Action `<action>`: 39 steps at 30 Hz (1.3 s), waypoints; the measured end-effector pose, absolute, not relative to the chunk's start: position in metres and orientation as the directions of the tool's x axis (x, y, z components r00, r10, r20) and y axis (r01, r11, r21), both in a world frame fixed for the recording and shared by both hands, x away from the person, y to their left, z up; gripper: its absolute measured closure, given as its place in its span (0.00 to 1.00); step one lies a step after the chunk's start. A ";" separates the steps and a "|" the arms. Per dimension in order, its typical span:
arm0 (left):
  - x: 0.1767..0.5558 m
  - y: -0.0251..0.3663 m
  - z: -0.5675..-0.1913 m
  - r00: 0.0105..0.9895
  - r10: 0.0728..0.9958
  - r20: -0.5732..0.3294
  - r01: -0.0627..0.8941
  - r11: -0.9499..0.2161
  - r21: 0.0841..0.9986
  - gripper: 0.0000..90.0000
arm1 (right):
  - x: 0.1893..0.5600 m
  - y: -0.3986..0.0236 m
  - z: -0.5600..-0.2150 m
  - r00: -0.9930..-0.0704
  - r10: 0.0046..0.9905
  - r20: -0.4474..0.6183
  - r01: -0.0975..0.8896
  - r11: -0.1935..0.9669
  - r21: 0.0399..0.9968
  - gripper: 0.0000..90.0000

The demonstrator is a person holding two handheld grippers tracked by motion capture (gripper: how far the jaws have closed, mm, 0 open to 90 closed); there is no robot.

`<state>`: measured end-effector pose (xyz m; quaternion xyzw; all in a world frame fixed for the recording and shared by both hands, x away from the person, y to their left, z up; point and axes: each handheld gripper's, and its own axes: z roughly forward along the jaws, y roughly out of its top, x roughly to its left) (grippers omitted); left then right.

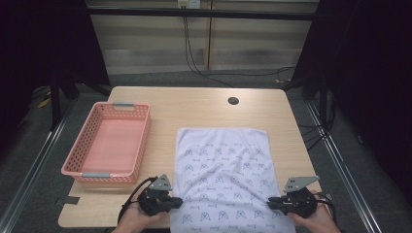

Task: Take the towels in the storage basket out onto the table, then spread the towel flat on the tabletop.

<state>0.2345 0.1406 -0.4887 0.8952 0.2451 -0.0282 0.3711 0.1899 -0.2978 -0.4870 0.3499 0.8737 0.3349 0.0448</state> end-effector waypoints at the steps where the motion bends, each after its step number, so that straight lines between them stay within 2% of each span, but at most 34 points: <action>1: 0.235 0.141 -0.487 0.879 0.413 -0.241 0.461 -0.602 0.652 0.89 | 0.190 -0.298 -0.487 -0.751 0.641 0.156 0.581 0.531 0.617 0.83; 3: 0.242 0.139 -0.482 0.859 0.438 -0.264 0.488 -0.546 0.682 0.76 | 0.192 -0.300 -0.483 -0.737 0.661 0.142 0.572 0.498 0.652 0.77; 7: 0.274 0.130 -0.469 0.828 0.505 -0.245 0.509 -0.491 0.707 0.60 | 0.210 -0.306 -0.473 -0.688 0.717 0.115 0.559 0.422 0.714 0.65; 10: 0.289 0.124 -0.469 0.816 0.524 -0.247 0.523 -0.483 0.702 0.57 | 0.222 -0.307 -0.474 -0.674 0.730 0.117 0.565 0.407 0.718 0.64; 12: 0.303 0.118 -0.472 0.813 0.543 -0.211 0.515 -0.500 0.697 0.56 | 0.236 -0.304 -0.475 -0.663 0.741 0.101 0.569 0.413 0.711 0.60; 14: 0.313 0.114 -0.476 0.813 0.555 -0.174 0.498 -0.508 0.703 0.59 | 0.251 -0.302 -0.479 -0.666 0.739 0.103 0.571 0.416 0.708 0.59; 17: 0.321 0.115 -0.486 0.792 0.576 -0.200 0.535 -0.499 0.681 0.61 | 0.275 -0.294 -0.489 -0.655 0.752 0.076 0.576 0.431 0.695 0.57; 19: 0.320 0.116 -0.491 0.804 0.569 -0.170 0.523 -0.542 0.658 0.62 | 0.278 -0.292 -0.490 -0.648 0.759 0.069 0.582 0.435 0.687 0.57; 20: 0.318 0.117 -0.495 0.811 0.563 -0.160 0.510 -0.545 0.666 0.66 | 0.282 -0.288 -0.496 -0.657 0.751 0.058 0.582 0.457 0.672 0.62; 22: 0.318 0.118 -0.495 0.813 0.562 -0.154 0.506 -0.549 0.665 0.67 | 0.280 -0.287 -0.498 -0.660 0.751 0.040 0.573 0.469 0.672 0.63; 23: 0.317 0.118 -0.495 0.820 0.549 -0.163 0.502 -0.553 0.665 0.71 | 0.279 -0.288 -0.498 -0.662 0.749 0.032 0.568 0.473 0.674 0.68; 24: 0.315 0.118 -0.496 0.829 0.543 -0.136 0.479 -0.563 0.673 0.73 | 0.277 -0.288 -0.498 -0.660 0.750 0.033 0.569 0.471 0.674 0.78; 25: 0.313 0.117 -0.495 0.827 0.553 -0.104 0.468 -0.575 0.671 0.81 | 0.274 -0.289 -0.498 -0.660 0.751 0.032 0.566 0.468 0.679 0.84; 26: 0.312 0.117 -0.495 0.826 0.552 -0.113 0.474 -0.573 0.668 0.87 | 0.272 -0.289 -0.499 -0.659 0.752 0.036 0.565 0.462 0.684 0.91; 28: 0.311 0.117 -0.496 0.834 0.539 -0.117 0.465 -0.575 0.673 0.95 | 0.266 -0.289 -0.498 -0.661 0.750 0.020 0.562 0.477 0.676 0.96; 39: 0.287 0.109 -0.494 0.876 0.456 -0.158 0.438 -0.616 0.655 0.96 | 0.225 -0.306 -0.492 -0.656 0.749 0.093 0.619 0.464 0.634 0.97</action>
